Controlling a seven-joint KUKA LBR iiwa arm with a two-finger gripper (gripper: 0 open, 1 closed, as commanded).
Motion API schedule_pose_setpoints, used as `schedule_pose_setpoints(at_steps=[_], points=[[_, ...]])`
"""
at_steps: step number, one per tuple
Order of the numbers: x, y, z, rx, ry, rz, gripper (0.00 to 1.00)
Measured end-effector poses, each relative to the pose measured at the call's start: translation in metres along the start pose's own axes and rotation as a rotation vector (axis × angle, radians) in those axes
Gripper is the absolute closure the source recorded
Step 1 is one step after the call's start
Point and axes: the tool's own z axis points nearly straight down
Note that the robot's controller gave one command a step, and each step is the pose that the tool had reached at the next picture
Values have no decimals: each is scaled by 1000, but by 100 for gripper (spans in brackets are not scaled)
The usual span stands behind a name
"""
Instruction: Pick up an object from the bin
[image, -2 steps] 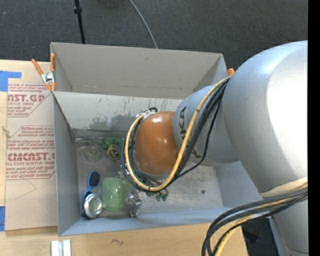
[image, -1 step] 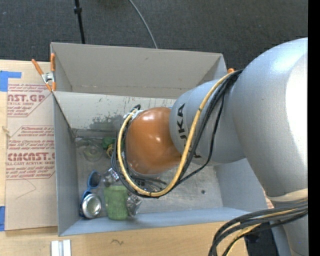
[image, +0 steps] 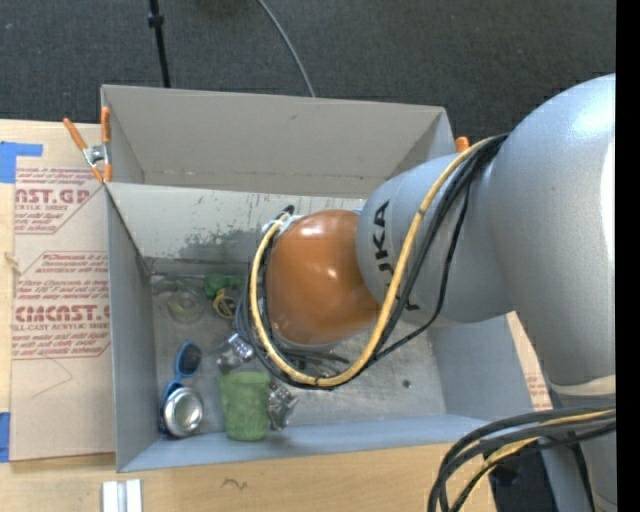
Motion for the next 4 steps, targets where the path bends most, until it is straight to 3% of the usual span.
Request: schedule_pose_setpoints(at_steps=[1, 2, 3, 4], points=[[-10, -2, 30, 14, -21, -268, 0], [-16, 1, 30, 16, -31, -480, 0], [-16, 0, 29, 17, -30, -479, 100], [-18, 0, -9, 1, -3, -478, 100]])
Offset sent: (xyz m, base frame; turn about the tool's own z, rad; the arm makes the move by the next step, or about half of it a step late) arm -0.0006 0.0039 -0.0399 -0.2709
